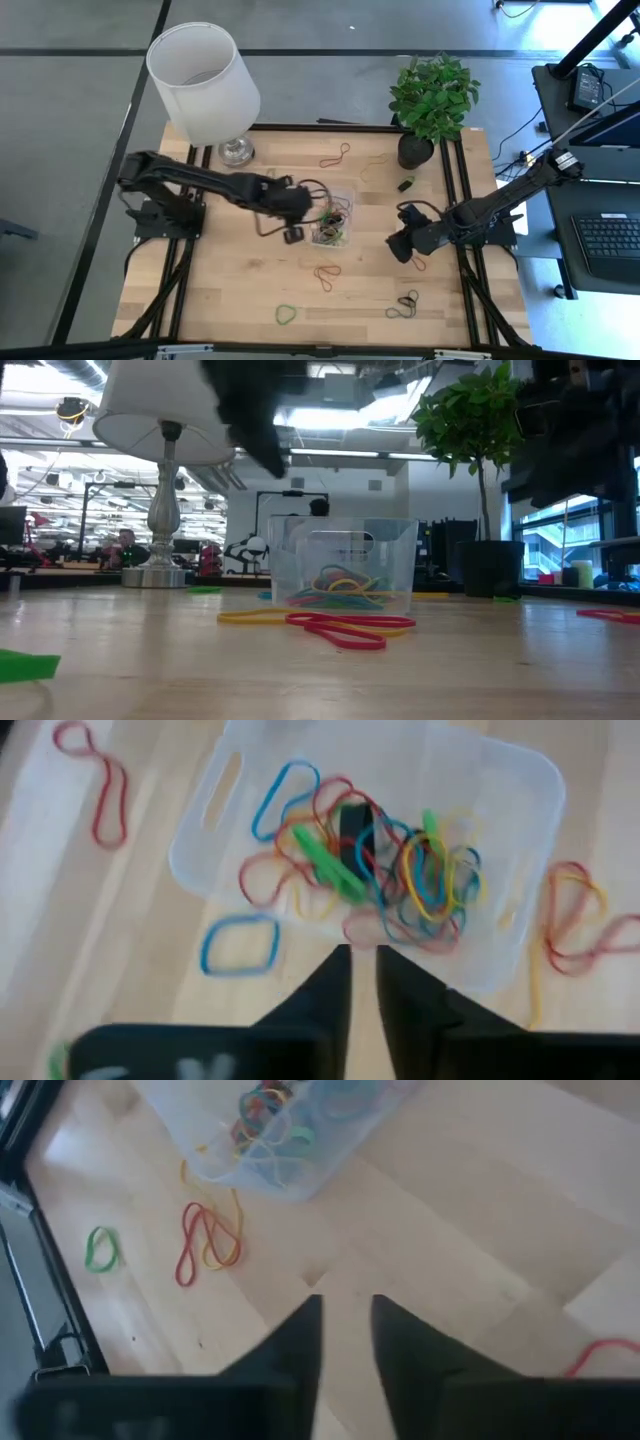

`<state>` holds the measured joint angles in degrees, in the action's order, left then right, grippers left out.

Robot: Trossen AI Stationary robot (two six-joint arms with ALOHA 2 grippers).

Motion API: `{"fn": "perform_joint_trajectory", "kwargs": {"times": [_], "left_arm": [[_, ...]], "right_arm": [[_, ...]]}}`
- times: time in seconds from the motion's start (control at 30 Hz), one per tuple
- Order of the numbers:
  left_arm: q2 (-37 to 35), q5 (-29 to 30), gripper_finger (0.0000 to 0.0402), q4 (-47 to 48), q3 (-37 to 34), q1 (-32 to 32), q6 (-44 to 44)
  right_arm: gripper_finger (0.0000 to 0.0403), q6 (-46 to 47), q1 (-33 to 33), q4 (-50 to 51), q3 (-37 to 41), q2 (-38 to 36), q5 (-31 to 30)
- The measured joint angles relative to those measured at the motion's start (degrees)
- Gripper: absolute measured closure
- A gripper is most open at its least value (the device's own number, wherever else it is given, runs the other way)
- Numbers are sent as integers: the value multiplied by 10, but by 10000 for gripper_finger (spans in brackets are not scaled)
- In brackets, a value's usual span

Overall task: Pick and place rubber bands into bin
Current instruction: Put the bottom right yellow rubber band into the bin

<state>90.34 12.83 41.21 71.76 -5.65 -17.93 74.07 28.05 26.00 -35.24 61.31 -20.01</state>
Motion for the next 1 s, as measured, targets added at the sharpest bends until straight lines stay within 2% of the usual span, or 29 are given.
{"fn": "perform_joint_trajectory", "kwargs": {"times": [0.13, 0.23, 0.37, 0.47, 0.57, 0.73, 1.0], "left_arm": [[-106, -18, 396, -66, -124, -1, -41], [-188, -24, 398, -112, -208, -8, -57], [-290, -25, 400, -128, -292, -29, -88], [-355, -24, 399, -128, -337, -46, -108], [-405, -24, 400, -129, -369, -58, -127], [-448, -23, 398, -128, -386, -65, -129], [-453, -22, 399, -131, -386, -64, -129]], "right_arm": [[390, 37, 2, 17, -17, 13, 9], [396, 71, 5, 79, -62, 38, 23], [399, 122, 9, 232, -148, 100, 71], [401, 148, 12, 358, -211, 154, 104], [396, 171, 13, 433, -246, 198, 125], [380, 173, 10, 440, -226, 227, 157], [336, 200, 8, 397, -121, 197, 184]]}}
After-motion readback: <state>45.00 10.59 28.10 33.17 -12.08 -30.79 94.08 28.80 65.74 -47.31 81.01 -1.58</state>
